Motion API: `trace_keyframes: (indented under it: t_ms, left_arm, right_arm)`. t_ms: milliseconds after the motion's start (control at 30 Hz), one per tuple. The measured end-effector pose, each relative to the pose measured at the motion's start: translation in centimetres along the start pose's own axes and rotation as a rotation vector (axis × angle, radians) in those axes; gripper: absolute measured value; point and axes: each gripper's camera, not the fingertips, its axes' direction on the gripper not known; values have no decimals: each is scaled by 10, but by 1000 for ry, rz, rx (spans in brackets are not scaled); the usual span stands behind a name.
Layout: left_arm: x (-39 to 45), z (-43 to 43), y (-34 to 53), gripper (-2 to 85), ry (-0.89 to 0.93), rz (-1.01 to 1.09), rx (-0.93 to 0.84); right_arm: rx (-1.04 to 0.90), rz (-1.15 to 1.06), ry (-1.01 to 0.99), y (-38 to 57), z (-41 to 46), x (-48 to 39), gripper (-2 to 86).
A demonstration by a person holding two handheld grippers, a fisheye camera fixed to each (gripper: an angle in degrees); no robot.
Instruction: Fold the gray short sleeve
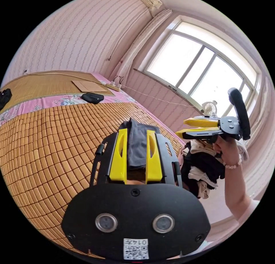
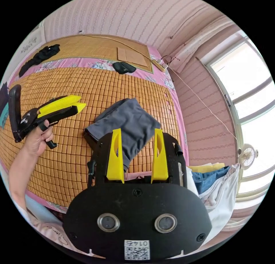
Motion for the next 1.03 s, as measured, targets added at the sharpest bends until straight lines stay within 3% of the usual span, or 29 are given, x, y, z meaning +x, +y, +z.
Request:
trace_keyframes:
  t_ms: [267,433,567,667,833,1033]
  left_arm:
    - [32,-49,66,76,-47,118,-125]
    - [54,-134,127,66,-21,192,-11]
    - [61,-257,212,65,-230,279,39]
    - [40,-365,276,64,-425,166,102]
    - [-10,-549,369,61,-728,-147,217]
    - [-54,-693,438,60,-953,-334,351]
  right_arm:
    - [-61,-144,92,68,48,-71,132]
    - [-107,-182,-385,110,58,-71,131]
    - [66,-283,-366,130,22,-100,120]
    - [213,-414,-370,126,-16,-145,135]
    - [233,-674,-641,83,-68,-256,182]
    - [441,-833,-635,42,-124,-386,124]
